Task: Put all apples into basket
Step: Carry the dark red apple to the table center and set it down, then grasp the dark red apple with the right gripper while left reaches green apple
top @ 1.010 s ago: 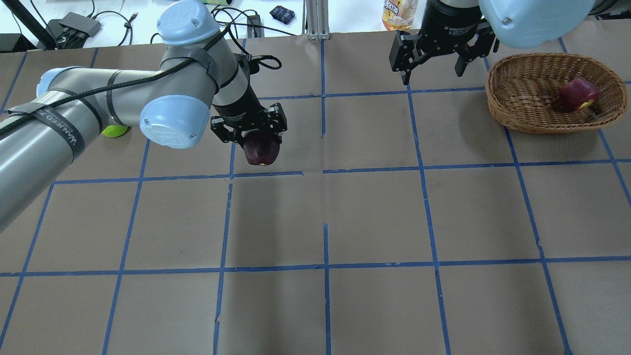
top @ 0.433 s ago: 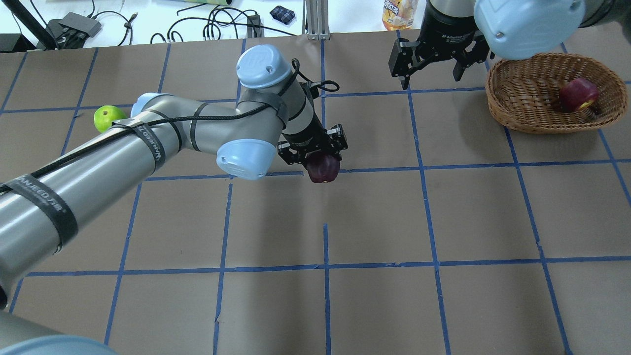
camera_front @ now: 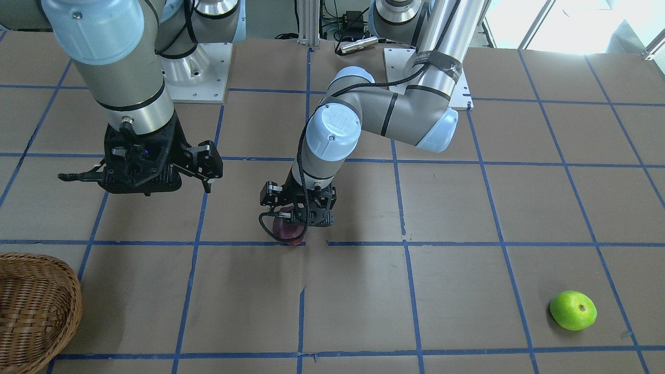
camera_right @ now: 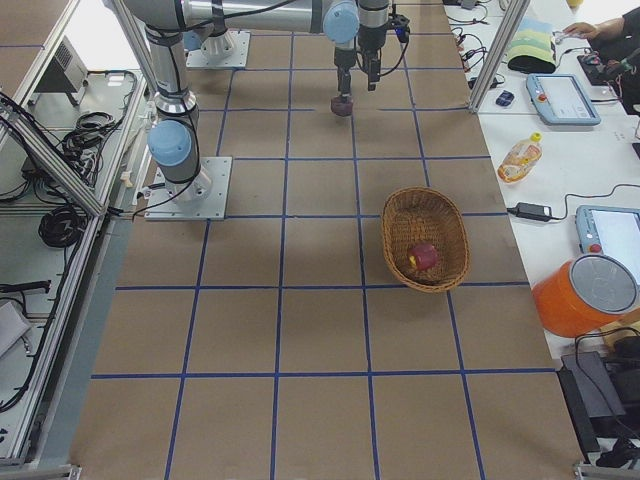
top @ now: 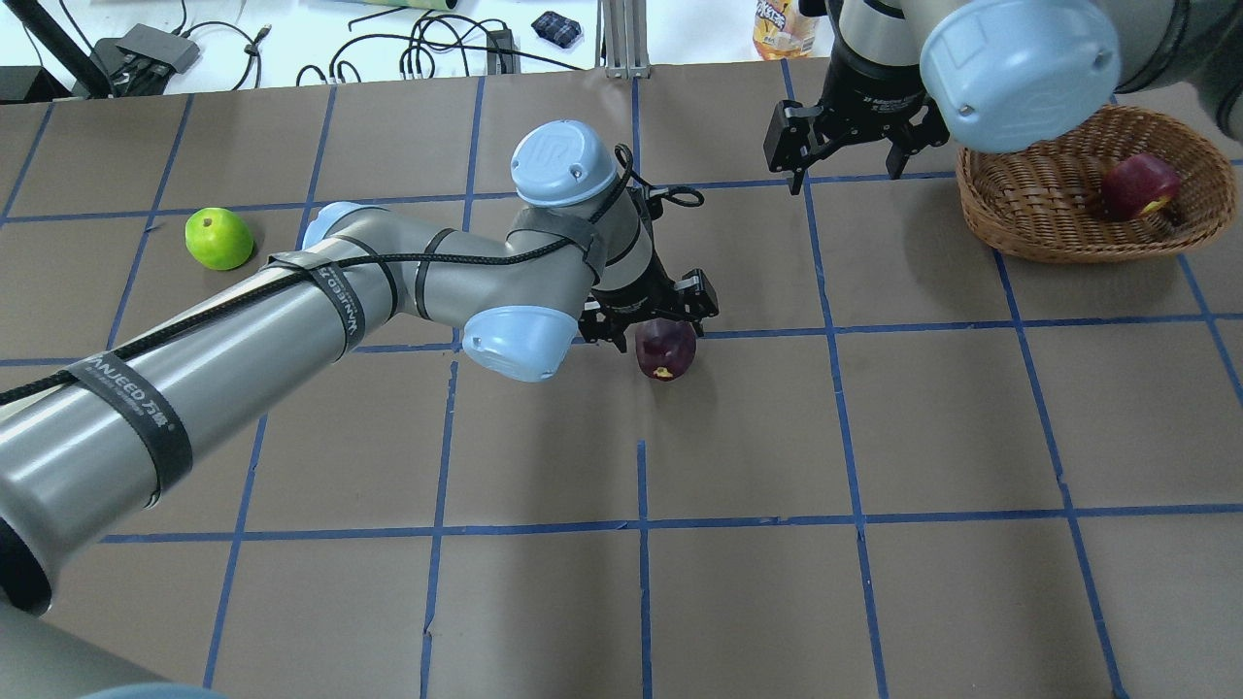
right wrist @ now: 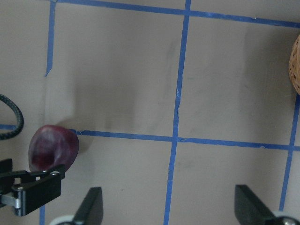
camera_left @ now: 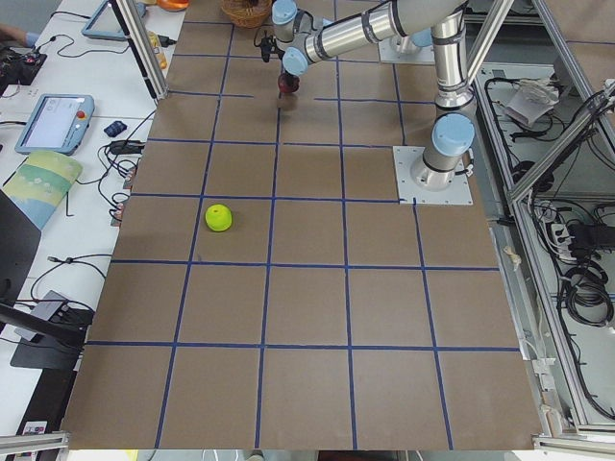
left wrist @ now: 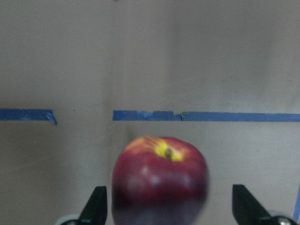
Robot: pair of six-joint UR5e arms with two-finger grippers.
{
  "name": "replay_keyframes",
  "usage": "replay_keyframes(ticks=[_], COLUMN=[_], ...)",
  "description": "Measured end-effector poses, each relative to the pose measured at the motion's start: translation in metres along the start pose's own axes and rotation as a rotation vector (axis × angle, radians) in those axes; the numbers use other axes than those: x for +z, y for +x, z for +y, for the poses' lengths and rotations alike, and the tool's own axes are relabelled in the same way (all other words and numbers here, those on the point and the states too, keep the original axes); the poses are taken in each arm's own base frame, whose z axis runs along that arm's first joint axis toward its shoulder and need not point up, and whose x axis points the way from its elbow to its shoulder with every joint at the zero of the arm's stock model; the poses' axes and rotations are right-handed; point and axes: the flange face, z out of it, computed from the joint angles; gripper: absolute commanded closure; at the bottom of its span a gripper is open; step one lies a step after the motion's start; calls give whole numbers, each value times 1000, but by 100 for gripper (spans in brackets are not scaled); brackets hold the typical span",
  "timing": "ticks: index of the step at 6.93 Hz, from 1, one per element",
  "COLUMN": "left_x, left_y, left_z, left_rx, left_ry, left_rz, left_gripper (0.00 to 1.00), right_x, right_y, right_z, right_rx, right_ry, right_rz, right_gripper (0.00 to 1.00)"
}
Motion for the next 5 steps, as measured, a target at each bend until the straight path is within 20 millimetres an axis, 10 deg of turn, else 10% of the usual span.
replay_keyframes(ticks=[3,5], left_x=[-67,-113], left_y=[-123,-236], left_z=[-51,-80], left_rx=[-56,-21], left_ry=[23,58], left_rz=[-59,-120], left_gripper=[0,0], right_x=[3,34], right_y=[-11,-75], right_z=[6,29], right_rx=[6,37], right_ry=[-2,0], right_rz=[-7,-26], right_gripper=[0,0])
